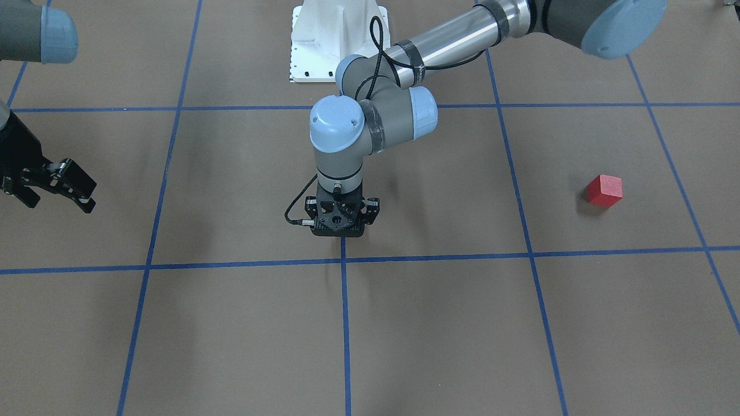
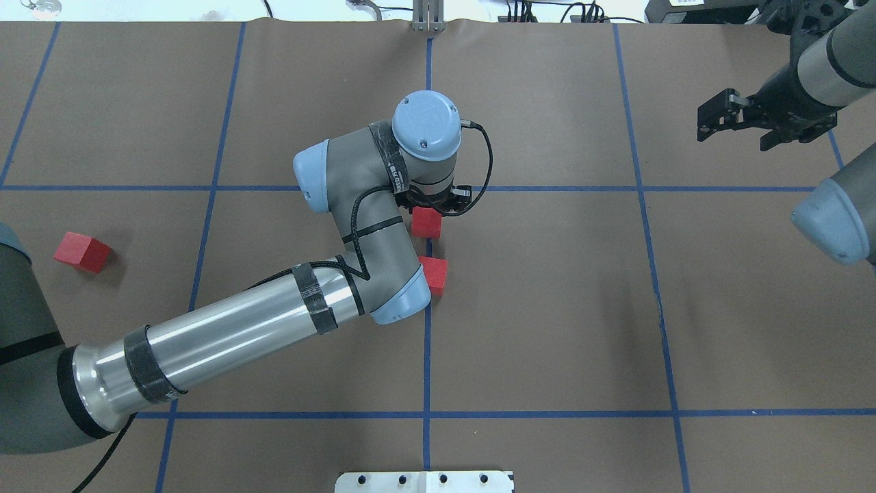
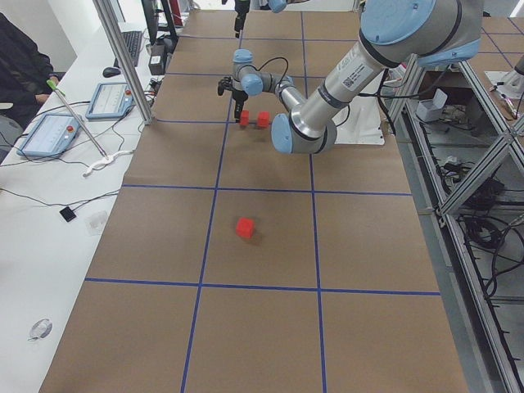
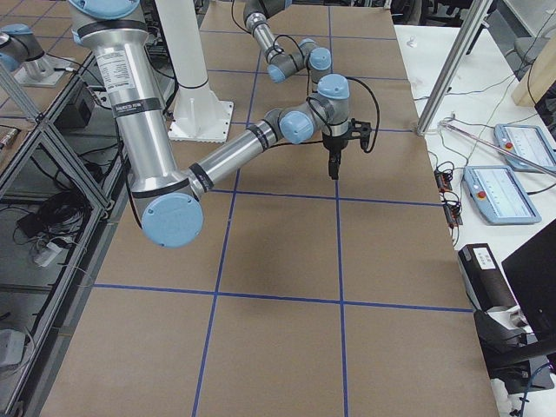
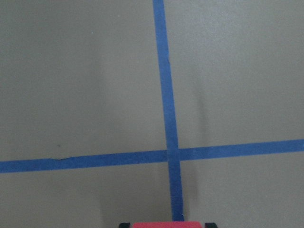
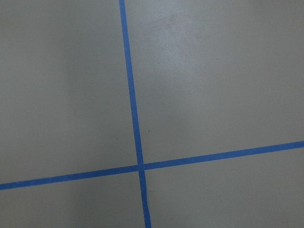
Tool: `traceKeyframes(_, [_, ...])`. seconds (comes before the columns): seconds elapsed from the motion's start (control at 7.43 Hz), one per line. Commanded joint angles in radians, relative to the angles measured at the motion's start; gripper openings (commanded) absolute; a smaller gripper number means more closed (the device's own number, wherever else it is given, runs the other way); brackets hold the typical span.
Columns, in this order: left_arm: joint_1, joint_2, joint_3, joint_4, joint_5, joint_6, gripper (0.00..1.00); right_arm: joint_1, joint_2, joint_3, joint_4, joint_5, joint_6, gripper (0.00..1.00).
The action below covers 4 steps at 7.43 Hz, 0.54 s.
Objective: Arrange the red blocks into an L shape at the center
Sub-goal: 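Set the cube with the left gripper beside the center cube, farther from robot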
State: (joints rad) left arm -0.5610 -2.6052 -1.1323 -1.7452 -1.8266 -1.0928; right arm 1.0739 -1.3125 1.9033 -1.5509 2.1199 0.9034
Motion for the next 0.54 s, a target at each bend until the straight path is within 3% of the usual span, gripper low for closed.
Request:
traceKeyframes(0.0, [0.006,0.002,-0.012,0.003,-0.002,-0.01,0.0,-0.005,-0.001,-0.003,0.0,0.0,0.0,0.99])
traceKeyframes(0.4, [0.009,0.01,-0.027,0.004,-0.003,-0.03,0.0,-0.006,-0.001,-0.003,0.0,0.002,0.0,0.99])
